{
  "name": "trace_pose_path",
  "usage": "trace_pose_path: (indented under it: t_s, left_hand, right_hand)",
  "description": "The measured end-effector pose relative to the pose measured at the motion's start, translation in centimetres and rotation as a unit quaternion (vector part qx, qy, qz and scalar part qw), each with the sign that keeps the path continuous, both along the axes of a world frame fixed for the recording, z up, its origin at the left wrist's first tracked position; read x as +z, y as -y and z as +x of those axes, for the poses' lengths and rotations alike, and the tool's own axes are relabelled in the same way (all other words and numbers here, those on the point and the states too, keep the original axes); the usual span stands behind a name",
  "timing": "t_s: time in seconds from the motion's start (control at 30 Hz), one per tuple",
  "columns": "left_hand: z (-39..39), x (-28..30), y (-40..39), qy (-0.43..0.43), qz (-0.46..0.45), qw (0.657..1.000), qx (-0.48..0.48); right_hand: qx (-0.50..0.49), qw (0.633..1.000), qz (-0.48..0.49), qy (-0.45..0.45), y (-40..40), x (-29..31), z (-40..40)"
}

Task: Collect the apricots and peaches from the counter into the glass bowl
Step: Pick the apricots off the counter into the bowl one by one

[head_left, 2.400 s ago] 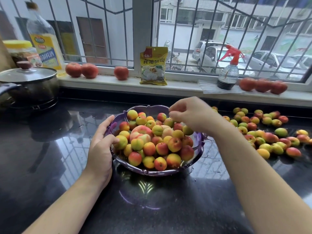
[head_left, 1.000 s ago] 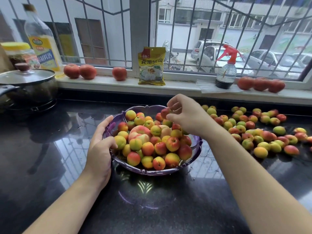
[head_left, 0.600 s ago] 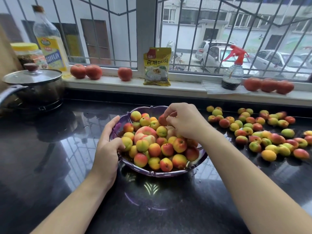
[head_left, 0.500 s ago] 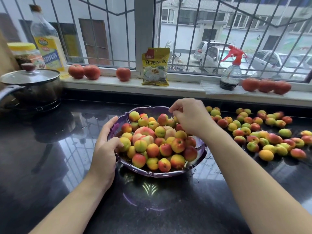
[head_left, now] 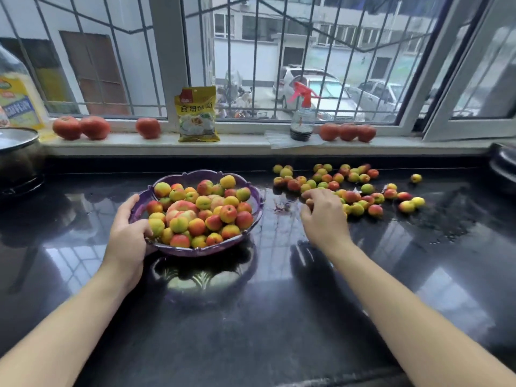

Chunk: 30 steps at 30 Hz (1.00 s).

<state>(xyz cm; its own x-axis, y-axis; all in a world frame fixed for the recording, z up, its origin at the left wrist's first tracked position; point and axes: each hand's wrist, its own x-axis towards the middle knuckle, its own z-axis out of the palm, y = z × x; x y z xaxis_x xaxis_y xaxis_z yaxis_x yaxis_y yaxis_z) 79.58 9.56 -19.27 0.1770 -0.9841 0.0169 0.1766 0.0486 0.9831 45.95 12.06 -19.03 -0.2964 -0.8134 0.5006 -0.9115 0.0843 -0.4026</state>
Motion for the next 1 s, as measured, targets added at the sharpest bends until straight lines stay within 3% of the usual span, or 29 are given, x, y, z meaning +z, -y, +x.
trace_pose_path:
  t_s: [0.13,0.37,0.57,0.7,0.77,0.87,1.0]
  left_hand:
    - [-1.4,-0.4,-3.2,0.026,0.010,1.000,0.015]
    - [-3.5,-3.1,-6.1,0.039,-0.021,0.996,0.076]
    - [-4.4,-2.2,-6.7,-0.049,-0.028,0.992,0.117]
    - [-4.5,-1.7,-7.4,-0.022,-0.008,0.991,0.129]
    - [-4.4,-1.6,-7.6,0.000,0.001,0.990,0.138]
    - [-4.7,-1.3,-7.9,0.021,0.001,0.987,0.158]
    - [-5.3,-1.2,-7.8,0.067,-0.007,0.983,0.172]
  right_hand:
    - [-0.093,0.991,0.090,-0.046,-3.7,-2.1,-5.4]
    - [-0.076,0.986,0.125,-0.074,-3.2,-3.4,-6.3]
    - [-0.048,0.998,0.044,-0.019,-2.9,-3.8,-6.7]
    - [-0.042,0.999,0.025,0.021,-3.7,-3.1,-6.4]
    - [-0.011,0.996,-0.016,0.083,-4.5,-1.9,-5.4]
    - [0.120,0.975,-0.085,0.166,-6.1,1.4,-1.0]
    - [0.267,0.956,0.033,0.115,-6.0,4.6,6.7]
